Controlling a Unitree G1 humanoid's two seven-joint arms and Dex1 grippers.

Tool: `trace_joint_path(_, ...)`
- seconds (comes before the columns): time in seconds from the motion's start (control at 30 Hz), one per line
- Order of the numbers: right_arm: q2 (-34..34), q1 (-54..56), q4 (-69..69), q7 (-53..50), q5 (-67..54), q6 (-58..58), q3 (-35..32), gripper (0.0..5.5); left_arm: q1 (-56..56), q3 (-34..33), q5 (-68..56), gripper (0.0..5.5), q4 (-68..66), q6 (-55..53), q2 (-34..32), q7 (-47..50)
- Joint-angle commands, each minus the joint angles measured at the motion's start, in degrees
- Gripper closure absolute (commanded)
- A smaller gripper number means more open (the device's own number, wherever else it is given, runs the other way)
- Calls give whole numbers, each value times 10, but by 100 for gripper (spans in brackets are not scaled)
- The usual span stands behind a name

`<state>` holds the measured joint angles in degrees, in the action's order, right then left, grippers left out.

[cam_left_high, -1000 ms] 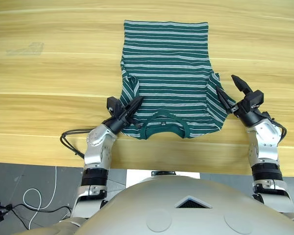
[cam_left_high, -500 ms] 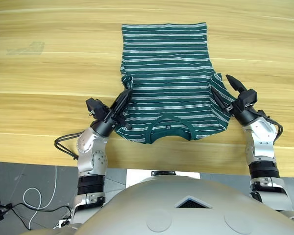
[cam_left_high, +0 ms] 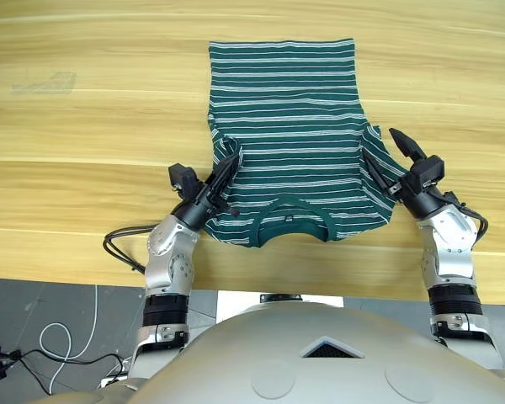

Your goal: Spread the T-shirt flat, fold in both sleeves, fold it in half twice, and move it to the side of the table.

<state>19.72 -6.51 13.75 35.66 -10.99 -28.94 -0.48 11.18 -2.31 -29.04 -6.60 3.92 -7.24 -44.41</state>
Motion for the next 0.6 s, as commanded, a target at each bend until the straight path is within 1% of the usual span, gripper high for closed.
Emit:
trace_joint_path(0.03, -3, 7, 21, -2, 3, -2, -3, 260, 0, 8, 12, 519, 2, 26, -7, -27)
trace_joint_path(0.27, -3, 4, 26, -1, 2, -5, -1, 260, 11, 10, 4, 423, 14, 36, -9, -42)
trace_joint_path(0.43, -2, 0, 24, -2, 1, -6, -2, 260, 14, 10, 6, 337, 11, 35, -8, -40)
trace_joint_path(0.47, -1, -3, 19, -6, 0, -5, -7, 260, 13, 2, 6, 324, 11, 41, -7, -32)
trace_joint_path(0.5, -1, -5, 11, -14, -6, -1, -16, 260, 8, -21, -13, 324, 21, 44, -6, -23)
trace_joint_path(0.6, 2, -25, -20, -39, -25, 10, -48, 260, -29, -123, -132, 324, 64, 28, -12, 7)
